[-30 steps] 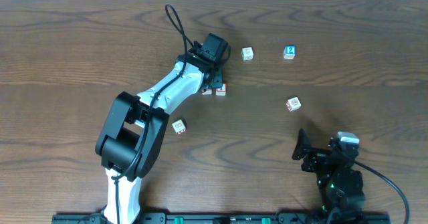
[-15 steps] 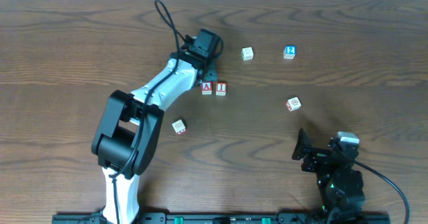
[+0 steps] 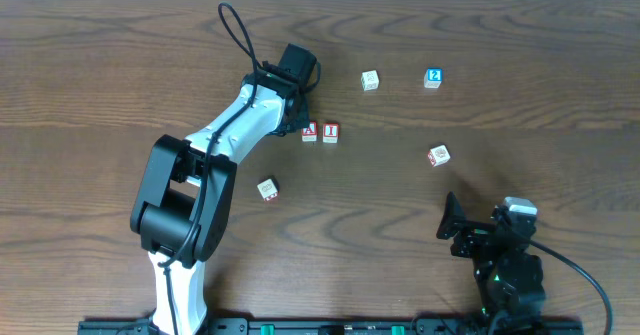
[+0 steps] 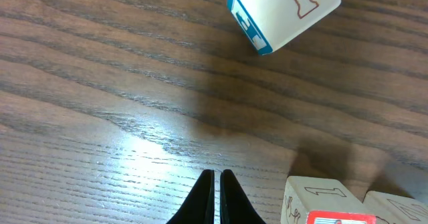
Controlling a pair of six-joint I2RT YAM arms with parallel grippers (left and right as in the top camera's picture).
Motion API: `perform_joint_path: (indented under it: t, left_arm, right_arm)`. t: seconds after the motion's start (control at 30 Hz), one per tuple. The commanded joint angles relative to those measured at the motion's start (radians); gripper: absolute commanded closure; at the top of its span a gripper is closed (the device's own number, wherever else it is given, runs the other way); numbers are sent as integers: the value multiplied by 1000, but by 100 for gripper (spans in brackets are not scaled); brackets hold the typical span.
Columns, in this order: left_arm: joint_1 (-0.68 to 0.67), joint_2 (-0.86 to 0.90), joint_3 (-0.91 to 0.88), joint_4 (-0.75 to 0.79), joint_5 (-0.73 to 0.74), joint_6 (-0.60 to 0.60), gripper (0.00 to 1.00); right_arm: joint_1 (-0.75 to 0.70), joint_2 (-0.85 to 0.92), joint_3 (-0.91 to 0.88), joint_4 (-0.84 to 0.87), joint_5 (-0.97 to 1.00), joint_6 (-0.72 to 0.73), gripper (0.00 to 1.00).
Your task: Spell out Ai2
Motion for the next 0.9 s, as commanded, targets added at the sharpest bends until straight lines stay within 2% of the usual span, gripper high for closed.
perform_joint_path:
  t: [0.0, 0.5, 0.87]
  left_arm:
    - [0, -32, 11, -5, 12, -19, 94]
    - [-9, -31, -53, 59, 99, -18, 94]
    - [-23, -31, -54, 82, 106, -17, 94]
  right_arm:
    - [-5, -5, -3, 0, 3, -8, 1]
    - [-5, -5, -3, 0, 3, -8, 1]
    - [-5, -5, -3, 0, 3, -8, 1]
